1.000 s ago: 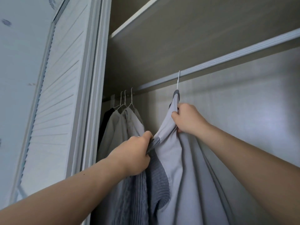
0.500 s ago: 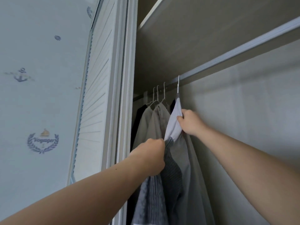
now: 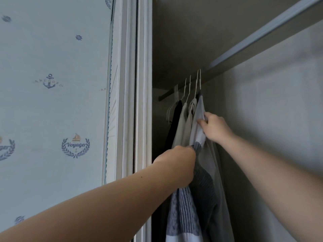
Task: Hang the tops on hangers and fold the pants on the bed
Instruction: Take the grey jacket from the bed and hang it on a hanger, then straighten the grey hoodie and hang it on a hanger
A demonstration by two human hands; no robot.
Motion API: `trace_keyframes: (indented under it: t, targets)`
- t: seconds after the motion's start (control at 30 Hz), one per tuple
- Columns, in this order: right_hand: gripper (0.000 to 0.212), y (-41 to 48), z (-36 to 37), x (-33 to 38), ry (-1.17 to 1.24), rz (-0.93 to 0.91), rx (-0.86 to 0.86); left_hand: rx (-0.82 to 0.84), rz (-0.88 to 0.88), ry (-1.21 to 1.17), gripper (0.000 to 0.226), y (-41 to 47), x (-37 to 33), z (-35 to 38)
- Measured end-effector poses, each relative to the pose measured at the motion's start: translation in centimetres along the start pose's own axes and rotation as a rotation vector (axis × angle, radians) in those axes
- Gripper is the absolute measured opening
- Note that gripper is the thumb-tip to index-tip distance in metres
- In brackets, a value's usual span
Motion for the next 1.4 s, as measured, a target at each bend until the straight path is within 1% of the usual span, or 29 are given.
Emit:
trace_keyframes:
  t: [0.07, 0.13, 0.23, 0.3, 0.4, 0.43, 0.53, 0.67, 0.8, 0.93, 1.13, 1.3, 1.4]
  targets:
    - [0.052, -0.7, -0.5, -0.6, 0.042, -0.012, 0.023, 0.015, 0.035, 0.081, 0.048, -0.5, -0.7, 0.1]
    - [0.062, -2.0, -1.0, -1.0, 0.078, -0.016, 0.074, -0.027, 0.110, 0.177, 0.047, -1.5, -1.1, 0.2]
    - [0.066, -5.0, -1.9, -1.1, 0.087, -0.060, 0.096, -0.199, 0.258, 0.364, 0.040, -4.0, -1.1, 0.4]
    - [0.066, -7.7, -2.8, -0.8, 0.060, -0.108, 0.065, -0.289, 0.292, 0.433, 0.041, -6.1, -0.6, 0.2]
    - [0.075, -12.7, -4.0, 0.0, 0.010, -0.207, 0.014, -0.310, 0.281, 0.439, 0.055, -9.8, 0.2, -0.1]
    - [0.075, -14.6, -4.3, 0.3, 0.005, -0.245, 0.003, -0.320, 0.269, 0.435, 0.058, -11.2, 0.6, -0.2]
    - [0.064, -20.6, -4.2, 1.4, -0.037, -0.349, 0.013, -0.332, 0.234, 0.451, 0.063, -15.8, 2.2, -0.1]
    - [0.065, -27.7, -2.9, 4.2, -0.101, -0.460, 0.066, -0.324, 0.175, 0.435, 0.068, -23.3, 4.7, -0.2]
    - [0.067, -34.6, -0.1, 8.4, -0.126, -0.510, 0.159, -0.262, 0.031, 0.369, 0.072, -32.4, 7.0, -0.2]
    - [0.068, -43.0, 3.4, 13.4, -0.090, -0.497, 0.296, -0.220, -0.138, 0.282, 0.075, -43.5, 8.8, 0.6]
    - [0.066, -59.3, 8.1, 22.0, 0.049, -0.504, 0.586, -0.168, -0.383, 0.134, 0.074, -63.5, 9.3, 2.6]
    - [0.066, -72.2, 11.3, 28.4, 0.118, -0.593, 0.807, -0.114, -0.679, 0.047, 0.074, -80.4, 7.2, 3.9]
    - [0.067, -79.3, 13.6, 32.1, 0.160, -0.656, 0.969, -0.077, -0.895, 0.012, 0.076, -89.9, 5.4, 4.5]
Point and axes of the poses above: each hand's wrist, its own y-axis towards the middle knuckle, its own z-axis out of the palm, x = y × z, the point moved 1 cm from there along y, towards the middle knuckle, and after that the axes turned 13 degrees about z, right-handed, at the moved point
